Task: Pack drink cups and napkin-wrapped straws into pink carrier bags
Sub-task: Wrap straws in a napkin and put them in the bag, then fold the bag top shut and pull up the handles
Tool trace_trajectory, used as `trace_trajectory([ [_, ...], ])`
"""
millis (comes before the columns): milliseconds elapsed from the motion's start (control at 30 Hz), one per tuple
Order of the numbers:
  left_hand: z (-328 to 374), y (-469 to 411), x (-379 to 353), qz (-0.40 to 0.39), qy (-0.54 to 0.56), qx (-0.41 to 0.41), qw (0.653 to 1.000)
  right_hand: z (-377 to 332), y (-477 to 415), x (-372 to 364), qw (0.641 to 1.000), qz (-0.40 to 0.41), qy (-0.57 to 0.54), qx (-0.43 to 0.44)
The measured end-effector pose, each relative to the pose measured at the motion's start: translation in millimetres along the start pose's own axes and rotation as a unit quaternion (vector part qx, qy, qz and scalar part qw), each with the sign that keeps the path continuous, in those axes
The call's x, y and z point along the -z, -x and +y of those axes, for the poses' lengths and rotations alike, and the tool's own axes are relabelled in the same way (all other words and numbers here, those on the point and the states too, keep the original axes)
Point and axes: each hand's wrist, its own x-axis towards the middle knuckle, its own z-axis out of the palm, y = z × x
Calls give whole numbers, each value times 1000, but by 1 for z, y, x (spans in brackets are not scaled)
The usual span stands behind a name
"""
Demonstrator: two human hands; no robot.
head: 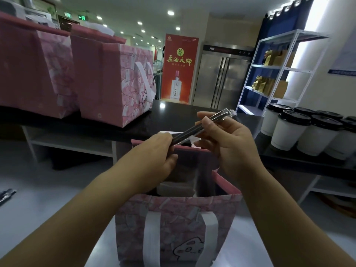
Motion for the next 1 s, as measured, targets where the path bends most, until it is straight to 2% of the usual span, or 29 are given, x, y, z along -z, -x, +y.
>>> trace_trajectory([
  [133, -2, 2, 2, -8, 37, -31, 999, -4, 1, 5, 995, 57, 73, 43],
  [233, -12, 8, 9, -8, -20, -21, 1000, -10, -1, 12, 982, 73, 142, 100],
  [333, -26, 14, 14, -33, -40, -2, 999, -9, -3, 19, 949, 50, 259, 170],
  [433, -35, 18, 16, -61, -31, 29, 997, -1, -6, 18, 904, -18, 375, 203],
  [500, -40, 19, 16, -65, -9, 36, 997, 8, -9, 12, 861, -101, 468, 170],
  [533, -43, 19, 15, -63, 5, 34, 997, 13, -12, 9, 825, -150, 528, 130],
  [633, -47, 19, 12, -42, 42, 16, 998, 34, -21, 0, 685, -262, 679, 2],
  [667, -47, 20, 12, -30, 51, 10, 998, 39, -23, -2, 661, -273, 699, -17],
  [700, -48, 20, 11, -14, 58, 4, 998, 43, -23, -4, 658, -272, 702, -28],
  [833, -54, 22, 7, 59, 69, -5, 996, 41, -19, -2, 709, -237, 663, -42],
  [900, -55, 24, 7, 90, 65, -8, 994, 38, -12, 3, 731, -200, 653, -5],
  [1000, -53, 31, 7, 146, 85, -3, 986, 34, 6, 14, 799, -110, 588, 66],
])
